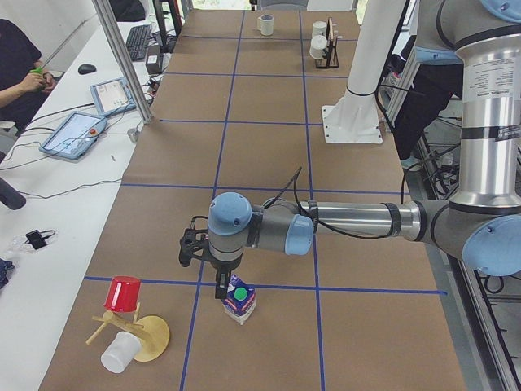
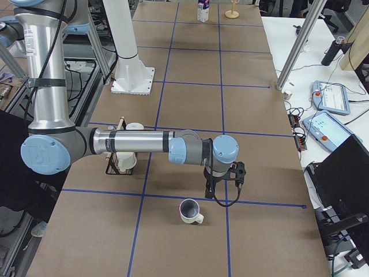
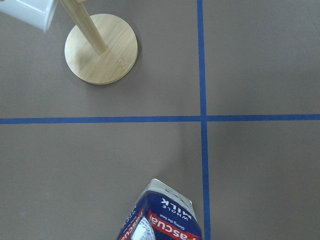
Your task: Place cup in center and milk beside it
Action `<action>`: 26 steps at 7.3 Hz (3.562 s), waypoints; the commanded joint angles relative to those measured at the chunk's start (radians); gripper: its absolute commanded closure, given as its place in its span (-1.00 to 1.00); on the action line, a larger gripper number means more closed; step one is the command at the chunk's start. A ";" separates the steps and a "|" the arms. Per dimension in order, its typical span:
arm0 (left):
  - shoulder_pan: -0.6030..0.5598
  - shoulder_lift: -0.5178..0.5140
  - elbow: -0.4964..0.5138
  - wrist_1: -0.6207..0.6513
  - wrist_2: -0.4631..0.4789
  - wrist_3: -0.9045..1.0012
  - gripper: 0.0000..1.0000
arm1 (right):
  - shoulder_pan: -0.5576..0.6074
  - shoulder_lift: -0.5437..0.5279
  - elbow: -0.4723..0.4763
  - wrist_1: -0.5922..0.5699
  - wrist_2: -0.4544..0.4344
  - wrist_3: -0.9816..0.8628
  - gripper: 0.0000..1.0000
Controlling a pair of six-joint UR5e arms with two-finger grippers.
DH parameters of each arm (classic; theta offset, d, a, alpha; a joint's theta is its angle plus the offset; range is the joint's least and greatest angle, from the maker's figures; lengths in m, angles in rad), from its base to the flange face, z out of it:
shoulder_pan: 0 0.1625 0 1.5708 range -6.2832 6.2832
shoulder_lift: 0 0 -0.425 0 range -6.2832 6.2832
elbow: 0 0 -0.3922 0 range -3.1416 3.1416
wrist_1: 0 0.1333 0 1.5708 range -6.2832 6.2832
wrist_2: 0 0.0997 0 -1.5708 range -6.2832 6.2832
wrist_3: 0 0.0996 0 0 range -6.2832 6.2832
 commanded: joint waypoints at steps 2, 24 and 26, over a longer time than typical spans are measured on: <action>0.000 0.000 0.002 -0.002 0.000 0.000 -0.96 | 0.000 0.000 -0.001 0.002 0.017 -0.002 -1.00; -0.002 0.008 0.018 -0.061 -0.060 0.002 -0.96 | 0.001 -0.156 -0.197 0.384 -0.048 -0.077 -1.00; -0.002 0.006 0.014 -0.061 -0.060 0.000 -0.96 | 0.003 -0.152 -0.208 0.384 -0.049 -0.077 -1.00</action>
